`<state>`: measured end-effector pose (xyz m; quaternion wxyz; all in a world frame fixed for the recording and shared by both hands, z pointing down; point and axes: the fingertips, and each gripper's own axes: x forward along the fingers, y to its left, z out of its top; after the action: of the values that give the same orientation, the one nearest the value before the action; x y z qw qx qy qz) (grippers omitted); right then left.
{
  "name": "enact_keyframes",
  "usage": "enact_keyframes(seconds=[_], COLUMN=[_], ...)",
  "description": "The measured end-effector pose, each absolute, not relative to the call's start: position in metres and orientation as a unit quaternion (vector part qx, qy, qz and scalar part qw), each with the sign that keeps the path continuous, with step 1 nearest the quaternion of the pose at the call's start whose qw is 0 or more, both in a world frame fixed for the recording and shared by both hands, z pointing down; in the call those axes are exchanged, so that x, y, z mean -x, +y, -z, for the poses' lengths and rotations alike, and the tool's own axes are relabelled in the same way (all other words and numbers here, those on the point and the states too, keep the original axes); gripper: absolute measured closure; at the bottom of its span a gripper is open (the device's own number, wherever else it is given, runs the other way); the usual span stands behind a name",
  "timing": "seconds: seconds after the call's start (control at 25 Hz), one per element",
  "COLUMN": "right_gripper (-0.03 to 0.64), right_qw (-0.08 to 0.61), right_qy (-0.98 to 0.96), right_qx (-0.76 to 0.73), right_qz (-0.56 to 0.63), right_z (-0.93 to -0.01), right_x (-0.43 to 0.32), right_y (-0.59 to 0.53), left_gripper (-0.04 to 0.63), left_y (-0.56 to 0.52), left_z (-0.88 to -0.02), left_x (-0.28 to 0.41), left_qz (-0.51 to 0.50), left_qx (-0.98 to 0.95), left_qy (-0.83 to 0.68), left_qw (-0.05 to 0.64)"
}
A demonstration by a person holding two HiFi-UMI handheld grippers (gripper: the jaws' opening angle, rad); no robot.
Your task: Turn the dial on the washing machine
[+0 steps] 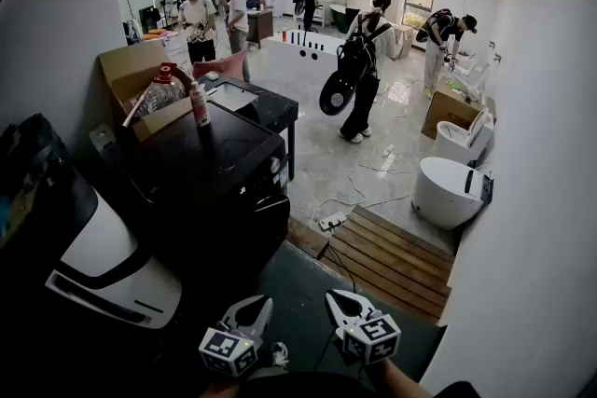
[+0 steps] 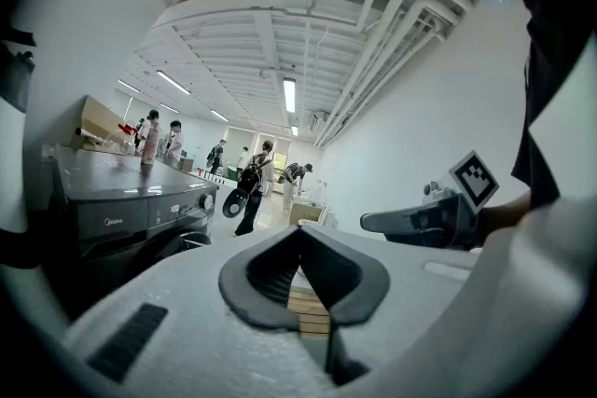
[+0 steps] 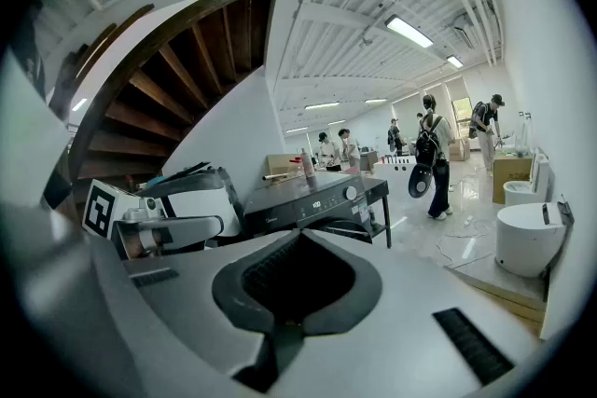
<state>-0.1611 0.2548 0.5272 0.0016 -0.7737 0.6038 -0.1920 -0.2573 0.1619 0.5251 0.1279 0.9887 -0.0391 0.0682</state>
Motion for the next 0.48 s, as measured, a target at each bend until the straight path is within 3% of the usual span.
enact_keyframes(seconds=[0.4,0.48], right_gripper=[0.615,0.533], right_qw=[0.035,0.055], right_qy=[0.600,0.596], right_qx=[0.780,0.780], right_qz=[0.176,0.182], right_z=[-0.519,-0.511], right_x=[0.137,0.135], right_y=[0.198,0.181], left_gripper=[0.584,0.540], left_y=[0.107,0.092], left_z=[-0.533,-0.534], left_x=[0.228,0.223], left_qz=[-0.078,-0.082], left_qx=[-0.987,-0.986], left_qy=[-0.021,-0.016], left_qw=[0.137,0.142])
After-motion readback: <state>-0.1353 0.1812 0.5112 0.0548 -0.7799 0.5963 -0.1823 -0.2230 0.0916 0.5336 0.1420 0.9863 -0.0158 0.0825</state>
